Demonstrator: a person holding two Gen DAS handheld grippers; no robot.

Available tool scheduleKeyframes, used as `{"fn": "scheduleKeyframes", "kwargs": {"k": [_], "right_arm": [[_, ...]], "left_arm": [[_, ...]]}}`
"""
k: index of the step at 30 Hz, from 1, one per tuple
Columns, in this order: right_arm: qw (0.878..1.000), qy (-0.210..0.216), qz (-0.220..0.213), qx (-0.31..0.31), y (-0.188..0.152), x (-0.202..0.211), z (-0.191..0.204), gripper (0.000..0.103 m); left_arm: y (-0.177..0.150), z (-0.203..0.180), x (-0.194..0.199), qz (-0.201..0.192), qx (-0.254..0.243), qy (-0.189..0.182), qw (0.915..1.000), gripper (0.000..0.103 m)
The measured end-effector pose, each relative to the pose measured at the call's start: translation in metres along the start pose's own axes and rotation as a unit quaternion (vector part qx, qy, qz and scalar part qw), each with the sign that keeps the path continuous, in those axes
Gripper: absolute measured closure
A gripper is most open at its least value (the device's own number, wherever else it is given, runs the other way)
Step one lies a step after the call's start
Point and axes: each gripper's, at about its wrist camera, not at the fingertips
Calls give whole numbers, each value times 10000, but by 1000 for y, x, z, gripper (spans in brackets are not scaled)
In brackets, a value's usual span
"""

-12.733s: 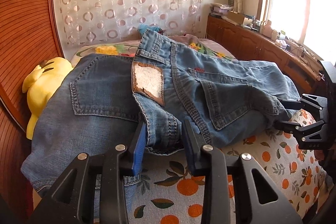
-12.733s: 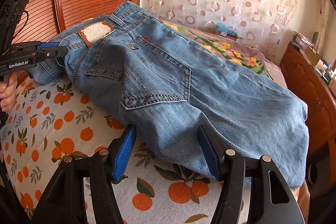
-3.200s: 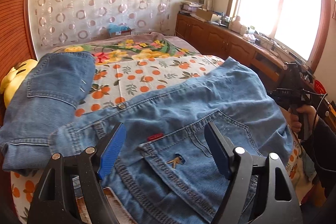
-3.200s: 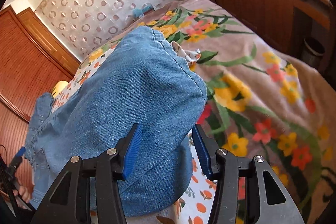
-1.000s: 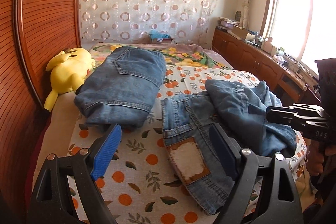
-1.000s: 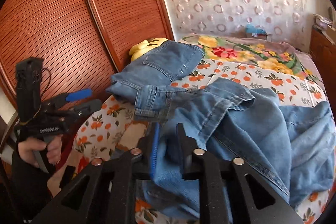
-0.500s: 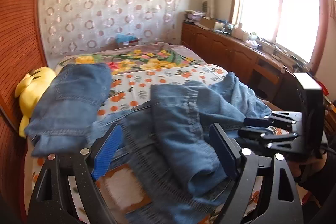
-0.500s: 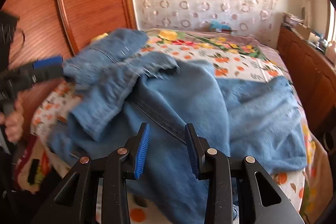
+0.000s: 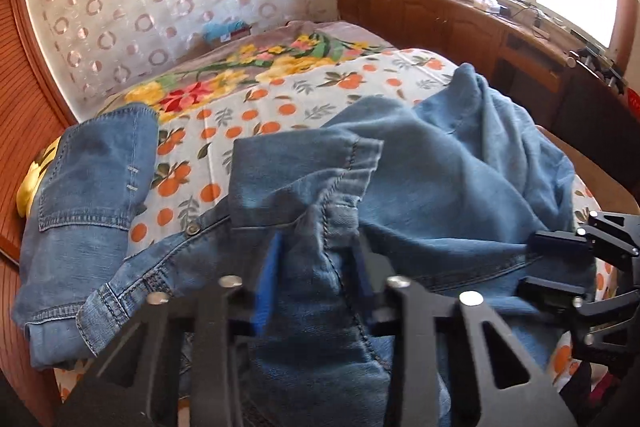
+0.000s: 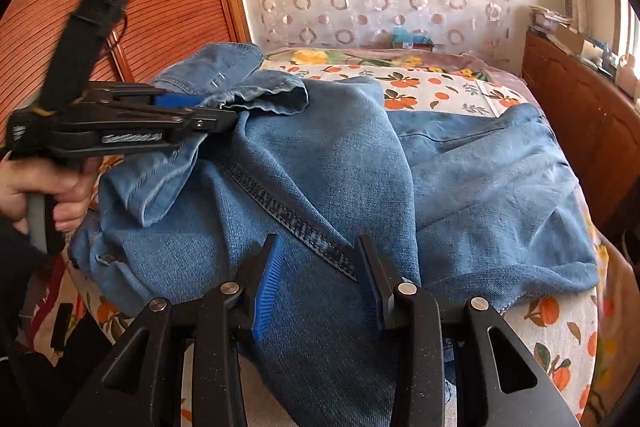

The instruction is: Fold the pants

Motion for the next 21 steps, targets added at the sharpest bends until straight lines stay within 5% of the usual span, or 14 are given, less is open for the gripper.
{"fn": "scheduleKeyframes", "kwargs": {"k": [3, 6, 14, 21], "right_arm": [[9999, 18, 32, 160, -1, 1, -2, 67], [9997, -11, 53, 231, 1, 4, -8, 100], [9978, 409, -522, -41, 14, 51, -30, 103], [9990, 343, -262, 102, 9, 37, -25, 103]], "left_arm": [[-8, 14, 16, -186, 128, 100, 9997, 90], [-19, 41, 47, -516, 471, 170, 9974, 93], [-56, 83, 86, -700, 844, 255, 9936, 93], [-84, 76, 91, -588, 961, 261, 9933, 67]]}}
Point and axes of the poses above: each gripper's, at about its wrist camera, not at the fingertips, and x roughly against the way its jaws point, z to its left, y to its top, and after that the axes turned 13 degrees about -x, right-handed
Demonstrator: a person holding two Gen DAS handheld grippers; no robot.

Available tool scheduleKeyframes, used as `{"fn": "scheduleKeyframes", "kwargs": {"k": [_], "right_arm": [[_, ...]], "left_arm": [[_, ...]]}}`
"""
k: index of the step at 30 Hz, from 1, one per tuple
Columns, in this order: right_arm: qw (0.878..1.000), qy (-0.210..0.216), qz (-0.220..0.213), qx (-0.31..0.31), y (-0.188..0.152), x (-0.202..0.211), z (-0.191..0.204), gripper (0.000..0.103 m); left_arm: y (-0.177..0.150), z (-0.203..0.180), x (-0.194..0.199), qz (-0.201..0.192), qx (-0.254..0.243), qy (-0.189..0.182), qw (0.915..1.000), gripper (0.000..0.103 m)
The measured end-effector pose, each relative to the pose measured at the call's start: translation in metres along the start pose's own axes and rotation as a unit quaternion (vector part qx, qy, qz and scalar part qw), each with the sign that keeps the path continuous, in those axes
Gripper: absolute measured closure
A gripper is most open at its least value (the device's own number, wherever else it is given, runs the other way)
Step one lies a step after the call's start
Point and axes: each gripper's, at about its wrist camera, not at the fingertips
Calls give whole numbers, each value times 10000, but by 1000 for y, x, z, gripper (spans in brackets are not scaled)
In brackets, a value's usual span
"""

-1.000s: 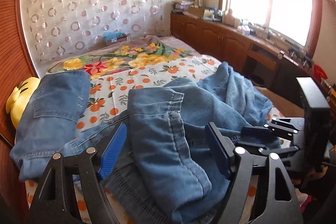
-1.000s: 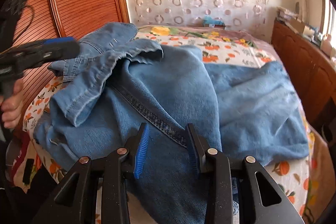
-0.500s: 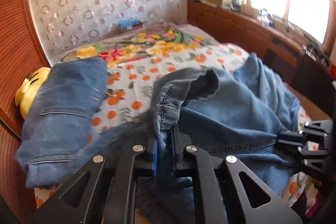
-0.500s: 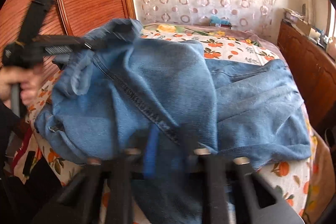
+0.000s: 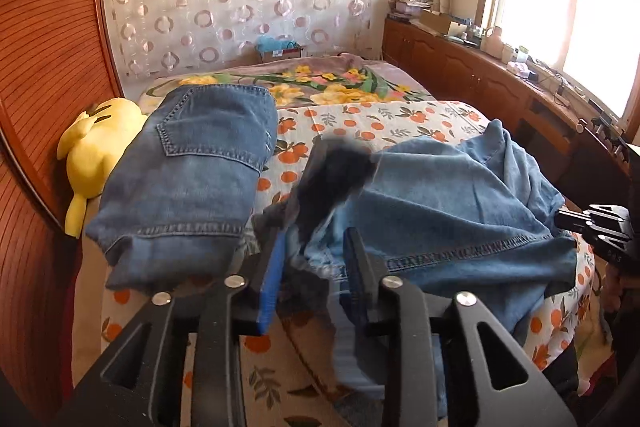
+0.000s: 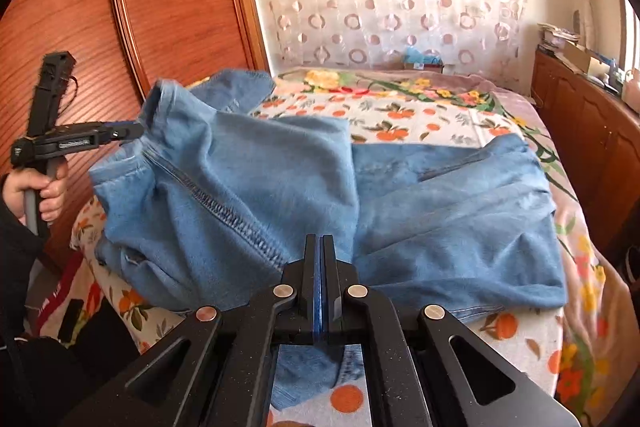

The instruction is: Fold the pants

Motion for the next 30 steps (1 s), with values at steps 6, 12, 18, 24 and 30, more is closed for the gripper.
{"fn": "scheduleKeyframes", "kwargs": {"k": [6, 12, 18, 24, 30], "right_arm": [[9998, 108, 144, 118, 9, -14, 7, 93], [9989, 51, 374, 280, 11, -25, 1, 63], [9977, 120, 567, 354, 15, -29, -5, 62], [9976, 119, 577, 357, 14, -31, -7, 62], [9976, 121, 600, 319, 11, -30, -8, 62]], "left_arm": [[-5, -18, 16, -143, -200, -220, 9995, 58], [-23, -24, -23, 515, -186, -115, 9984, 58], [-40, -8, -57, 813, 203, -394, 9957, 61], [-42, -19, -33, 401, -24, -416, 9983, 89], [-43, -20, 41, -579, 111, -447, 9973, 90]]}}
Point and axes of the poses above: each gripper's, at about its wrist camera, not at the fingertips, and x roughly against the way its jaws point, z to its left, y to its top, and after that the axes turned 13 degrees about -x, right-handed
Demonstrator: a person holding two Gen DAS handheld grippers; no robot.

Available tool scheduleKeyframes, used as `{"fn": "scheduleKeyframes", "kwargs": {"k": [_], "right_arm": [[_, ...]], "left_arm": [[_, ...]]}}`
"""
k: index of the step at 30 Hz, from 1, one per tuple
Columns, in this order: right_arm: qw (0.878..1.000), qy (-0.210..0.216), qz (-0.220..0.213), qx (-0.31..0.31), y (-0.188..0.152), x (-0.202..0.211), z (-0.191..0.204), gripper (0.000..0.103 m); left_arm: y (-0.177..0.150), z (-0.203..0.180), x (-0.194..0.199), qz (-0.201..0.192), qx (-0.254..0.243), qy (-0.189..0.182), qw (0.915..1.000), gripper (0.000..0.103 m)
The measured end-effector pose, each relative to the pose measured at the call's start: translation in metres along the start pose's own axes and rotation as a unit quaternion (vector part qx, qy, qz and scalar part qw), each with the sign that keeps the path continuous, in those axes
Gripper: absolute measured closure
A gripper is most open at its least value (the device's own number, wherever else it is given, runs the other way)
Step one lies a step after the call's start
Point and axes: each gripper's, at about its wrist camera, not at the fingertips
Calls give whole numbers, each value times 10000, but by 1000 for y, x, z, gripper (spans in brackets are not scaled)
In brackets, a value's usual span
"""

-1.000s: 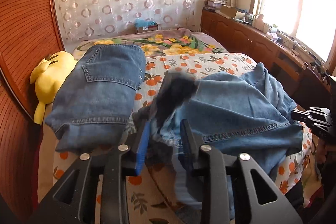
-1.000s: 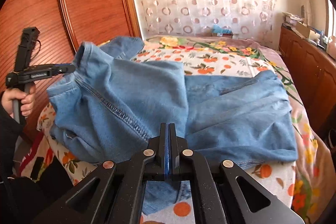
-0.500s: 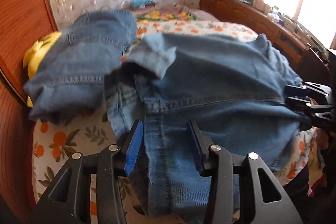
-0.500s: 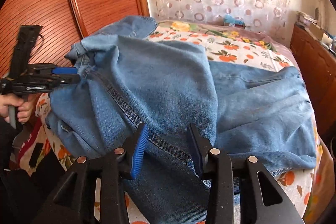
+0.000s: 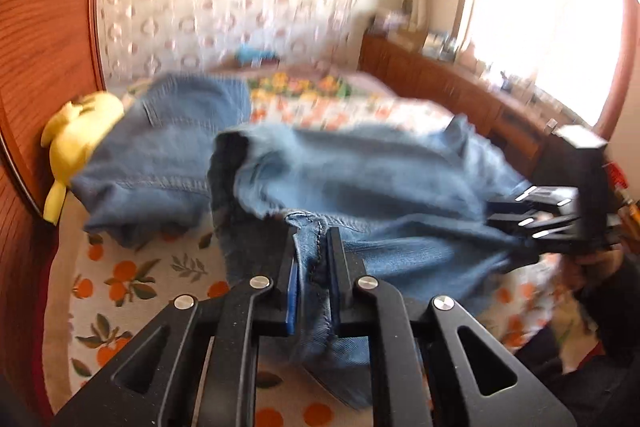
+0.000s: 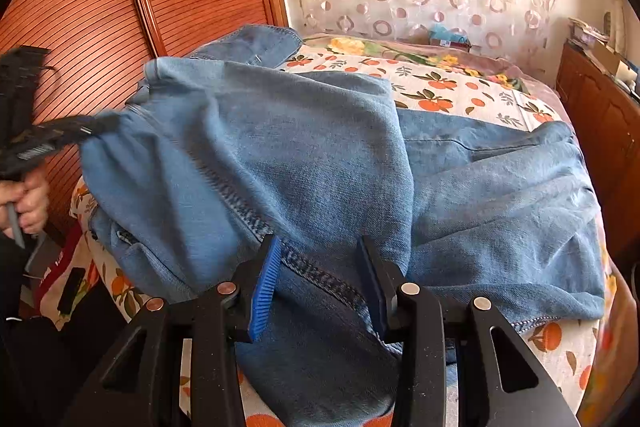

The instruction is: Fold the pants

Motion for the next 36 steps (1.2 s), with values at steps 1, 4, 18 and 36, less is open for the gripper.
{"fn": "scheduleKeyframes", "kwargs": {"k": [1, 4, 18, 36], "right_arm": [[10000, 3, 12, -3, -1, 1, -1, 62], [10000, 29, 5, -35, -4, 7, -3, 62], [9997, 34, 183, 159, -14, 12, 1, 79], [10000, 61, -58, -37, -43, 51, -14, 92]], "left_arm": [[1, -2, 12, -113, -5, -14, 9999, 90], [-1, -9, 42, -348, -105, -106, 9993, 90], [-45, -12, 29, 233, 115, -164, 9995, 90], [-68, -35, 33, 571, -52, -402, 9975, 89]]}}
Point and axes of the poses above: each gripper's, at about its wrist camera, not at the fingertips, and x roughly against the way its jaws point, z to its left, y to its top, and after that the axes turned 13 degrees about -x, right-handed
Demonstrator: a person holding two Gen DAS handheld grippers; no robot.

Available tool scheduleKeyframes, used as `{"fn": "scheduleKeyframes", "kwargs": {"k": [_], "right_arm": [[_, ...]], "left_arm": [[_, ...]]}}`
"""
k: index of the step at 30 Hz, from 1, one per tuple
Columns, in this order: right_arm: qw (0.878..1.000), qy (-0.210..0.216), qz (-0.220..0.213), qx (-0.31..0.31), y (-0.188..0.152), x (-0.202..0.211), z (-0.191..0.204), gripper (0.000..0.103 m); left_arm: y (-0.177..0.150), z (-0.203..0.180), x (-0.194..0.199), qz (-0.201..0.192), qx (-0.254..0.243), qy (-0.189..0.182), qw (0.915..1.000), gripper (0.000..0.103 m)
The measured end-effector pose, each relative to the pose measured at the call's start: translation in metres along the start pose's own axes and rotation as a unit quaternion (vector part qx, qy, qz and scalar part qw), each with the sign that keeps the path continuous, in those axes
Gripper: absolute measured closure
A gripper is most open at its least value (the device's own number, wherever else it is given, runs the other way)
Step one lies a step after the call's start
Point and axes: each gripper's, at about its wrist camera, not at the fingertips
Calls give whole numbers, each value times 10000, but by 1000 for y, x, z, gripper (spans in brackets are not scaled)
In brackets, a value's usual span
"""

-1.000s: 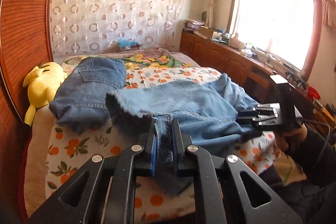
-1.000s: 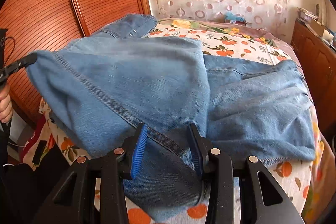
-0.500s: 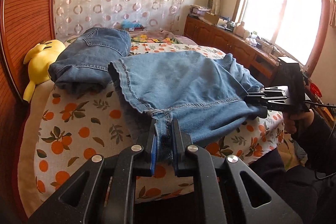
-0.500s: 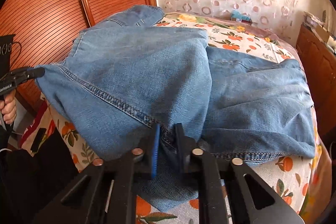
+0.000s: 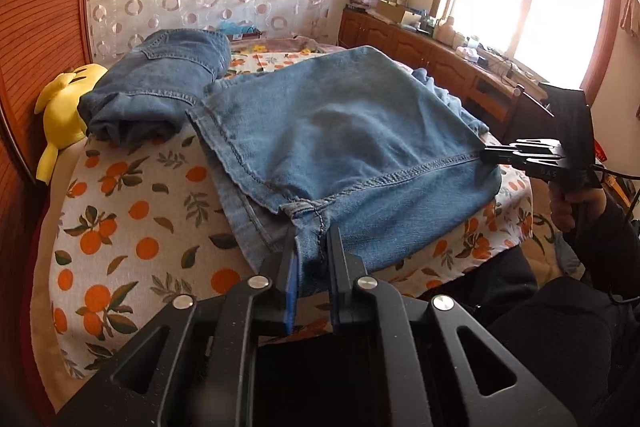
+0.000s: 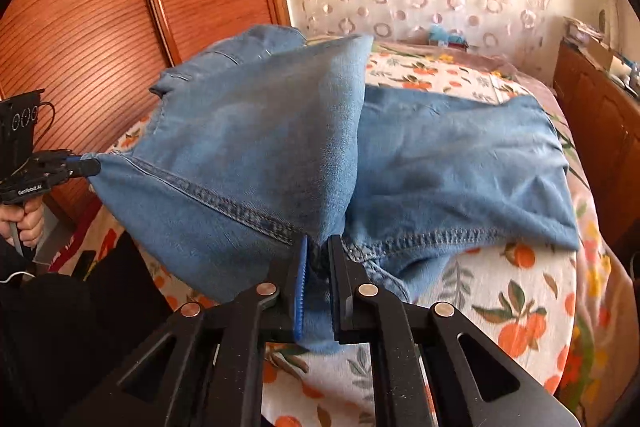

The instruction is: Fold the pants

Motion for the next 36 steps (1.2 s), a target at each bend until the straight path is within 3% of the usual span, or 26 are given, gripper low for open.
{"fn": "scheduleKeyframes", "kwargs": {"k": [5, 8, 12, 16, 22, 24, 26, 28, 33, 36], "right_arm": [[9998, -95, -149, -104, 9, 8, 2, 81], [9993, -157, -333, -94, 12, 17, 8, 67], [9987, -147, -481, -65, 16, 19, 13, 57], [9986, -172, -501, -8, 19, 5, 18, 56], [9986, -306, -434, 9, 28, -29, 7, 55], [9988, -298, -381, -13, 30, -39, 4, 55], [9991, -289, -300, 9, 32, -47, 3, 55], [9992, -312, -240, 35, 32, -55, 2, 54], [9995, -172, -249, -119, 33, -62, -6, 52], [9995, -122, -244, -178, 33, -63, -10, 52]], "left_arm": [[3, 7, 5, -33, 47, 121, 9999, 74], [9, 15, 16, -235, 56, 228, 9994, 52], [24, 31, 20, -367, 61, 427, 9984, 51], [39, 44, 8, -402, 8, 552, 9977, 51], [58, 78, -51, -119, 204, 632, 9977, 51], [62, 89, -68, -71, 356, 543, 9979, 55], [66, 95, -78, -16, 454, 505, 9977, 68], [68, 96, -81, 1, 462, 503, 9977, 87], [87, 86, -62, -318, 95, 753, 9966, 98], [104, 95, -42, -653, 150, 1034, 9924, 101]]}}
Point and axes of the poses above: each gripper's, at about its wrist camera, not at the fingertips, and x roughly against the way its jaws point, z to its left, y to its top, and after that the axes turned 13 degrees about -x, right-handed
